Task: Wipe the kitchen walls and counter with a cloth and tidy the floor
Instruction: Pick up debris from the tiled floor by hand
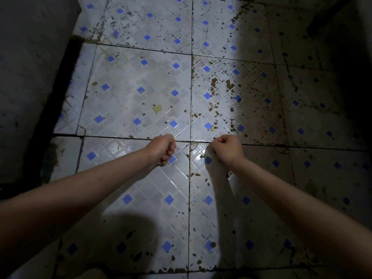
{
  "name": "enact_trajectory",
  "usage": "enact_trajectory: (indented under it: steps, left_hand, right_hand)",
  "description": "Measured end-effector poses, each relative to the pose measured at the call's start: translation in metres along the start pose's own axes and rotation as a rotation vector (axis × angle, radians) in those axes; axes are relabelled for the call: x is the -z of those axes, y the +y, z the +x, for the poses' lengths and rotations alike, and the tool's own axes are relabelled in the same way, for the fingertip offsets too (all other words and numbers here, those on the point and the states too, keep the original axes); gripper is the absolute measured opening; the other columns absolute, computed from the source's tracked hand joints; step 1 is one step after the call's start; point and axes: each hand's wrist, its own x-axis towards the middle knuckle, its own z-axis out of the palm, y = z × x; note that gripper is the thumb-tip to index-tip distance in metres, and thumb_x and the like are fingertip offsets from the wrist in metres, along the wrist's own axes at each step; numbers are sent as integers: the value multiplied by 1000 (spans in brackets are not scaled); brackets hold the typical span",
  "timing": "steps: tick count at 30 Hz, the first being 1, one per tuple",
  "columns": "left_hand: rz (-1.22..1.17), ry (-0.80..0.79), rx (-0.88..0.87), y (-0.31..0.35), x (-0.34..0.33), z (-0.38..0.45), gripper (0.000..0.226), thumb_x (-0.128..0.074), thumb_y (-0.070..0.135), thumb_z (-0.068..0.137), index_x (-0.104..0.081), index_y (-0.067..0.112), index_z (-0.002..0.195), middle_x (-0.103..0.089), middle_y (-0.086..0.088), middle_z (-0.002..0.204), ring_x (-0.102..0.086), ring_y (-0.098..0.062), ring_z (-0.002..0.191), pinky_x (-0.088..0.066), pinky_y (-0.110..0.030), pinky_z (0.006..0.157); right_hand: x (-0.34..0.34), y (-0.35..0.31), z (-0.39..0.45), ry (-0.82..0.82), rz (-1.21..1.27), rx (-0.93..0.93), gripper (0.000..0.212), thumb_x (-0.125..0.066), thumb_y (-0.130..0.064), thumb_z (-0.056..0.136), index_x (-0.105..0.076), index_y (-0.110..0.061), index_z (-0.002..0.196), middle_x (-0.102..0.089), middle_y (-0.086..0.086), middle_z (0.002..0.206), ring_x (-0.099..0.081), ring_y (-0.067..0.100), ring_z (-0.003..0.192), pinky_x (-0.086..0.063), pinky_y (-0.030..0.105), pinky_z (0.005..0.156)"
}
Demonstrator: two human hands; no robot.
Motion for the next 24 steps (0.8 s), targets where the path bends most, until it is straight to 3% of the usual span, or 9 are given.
enact_trajectory:
  steps: [3, 9, 14, 16, 19, 24]
  left_hand:
    - [42, 30, -20, 0, 0, 1, 32, -39, 18, 86, -39, 16, 54, -39, -3, 53, -24, -14, 43, -21, -24, 48]
    - [123, 37, -78, 6, 1, 5, 25, -45, 2, 89, -61, 7, 70, -50, -5, 59, -34, -14, 46, -27, -24, 47]
    - [128, 105, -122, 14, 3, 11, 33, -35, -2, 88, -59, 9, 70, -47, -5, 60, -34, -15, 46, -27, -22, 46]
    - [202, 131, -178, 17, 5, 12, 28, -40, 0, 89, -63, 7, 75, -54, -3, 65, -42, -15, 52, -33, -24, 51]
    - [300, 194, -278, 14, 11, 15, 23, -50, 10, 89, -67, 16, 76, -61, 7, 76, -54, -8, 77, -38, -23, 72]
    - [416, 256, -329, 7, 19, 18, 18, -55, 15, 88, -70, 16, 77, -61, 14, 73, -57, -7, 80, -39, -18, 66]
  right_hand:
    - [0, -3, 3, 38, -8, 26, 10, -67, -15, 82, -68, -5, 79, -62, 1, 70, -58, 12, 70, -44, 21, 62]
    - [0, -8, 13, 113, 6, 22, 17, -74, -19, 78, -64, -7, 85, -63, 2, 79, -58, 11, 73, -47, 22, 68]
    - [-1, -16, 22, 168, -104, 102, 29, -71, -21, 78, -57, -13, 102, -50, -5, 94, -49, 9, 86, -40, 21, 71]
    - [-2, -19, 25, 179, -125, 118, 25, -70, -21, 80, -57, -14, 101, -51, -6, 94, -48, 8, 85, -39, 18, 68]
    - [-3, -20, 31, 187, -172, 161, 16, -68, -19, 81, -57, -16, 92, -58, -3, 88, -56, 12, 82, -43, 23, 68]
    - [-4, -21, 35, 122, -299, 235, 5, -60, -15, 87, -60, -12, 83, -58, -2, 76, -59, 16, 77, -51, 31, 71]
